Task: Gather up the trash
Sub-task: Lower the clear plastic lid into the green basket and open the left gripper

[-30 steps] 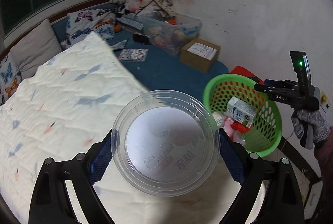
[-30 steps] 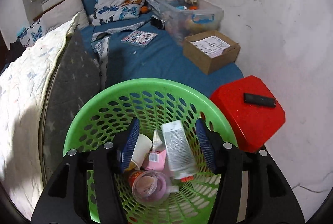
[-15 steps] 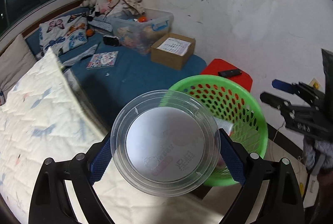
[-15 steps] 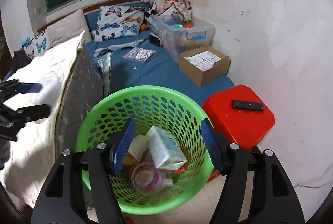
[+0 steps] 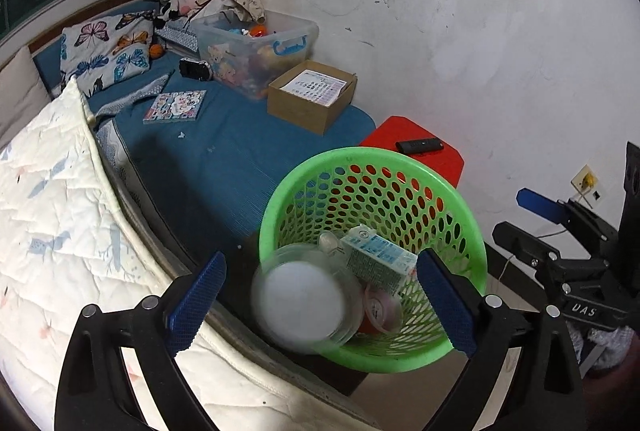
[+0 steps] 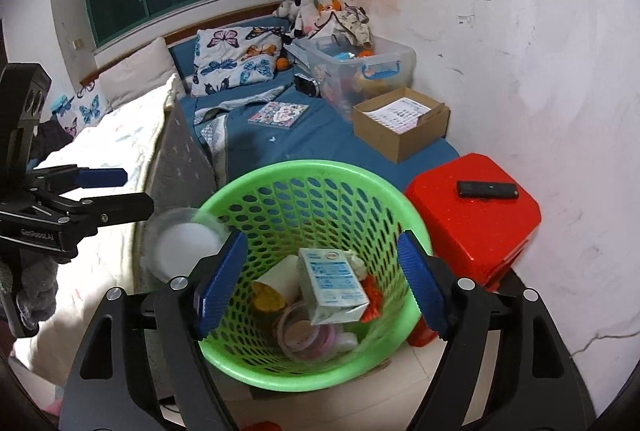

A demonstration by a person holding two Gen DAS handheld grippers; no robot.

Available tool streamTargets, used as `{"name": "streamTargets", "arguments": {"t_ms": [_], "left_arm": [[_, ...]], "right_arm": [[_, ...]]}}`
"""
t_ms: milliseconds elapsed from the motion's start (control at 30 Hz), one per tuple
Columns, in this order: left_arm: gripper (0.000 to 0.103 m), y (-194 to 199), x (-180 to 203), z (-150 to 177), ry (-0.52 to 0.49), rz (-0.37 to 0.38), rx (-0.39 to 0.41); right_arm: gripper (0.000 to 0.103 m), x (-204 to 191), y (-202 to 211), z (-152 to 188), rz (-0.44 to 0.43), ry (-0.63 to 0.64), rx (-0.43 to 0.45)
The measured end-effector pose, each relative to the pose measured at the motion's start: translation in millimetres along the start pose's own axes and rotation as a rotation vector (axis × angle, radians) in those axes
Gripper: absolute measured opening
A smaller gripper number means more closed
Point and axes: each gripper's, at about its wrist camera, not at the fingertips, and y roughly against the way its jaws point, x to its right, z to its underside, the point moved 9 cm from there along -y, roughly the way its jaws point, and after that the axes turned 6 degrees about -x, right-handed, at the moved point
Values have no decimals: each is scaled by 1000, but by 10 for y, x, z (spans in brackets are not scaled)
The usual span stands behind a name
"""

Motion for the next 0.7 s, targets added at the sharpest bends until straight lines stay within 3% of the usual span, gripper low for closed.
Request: {"name": "streamTargets", "arguments": {"t_ms": [300,700], "left_arm": [[93,245,-66,144,14,-6,43],[93,716,-363,512,59,-106,94]], "right_arm": [[78,-205,78,29,-22,7,11],[83,-658,166,78,-62,20,8]]}}
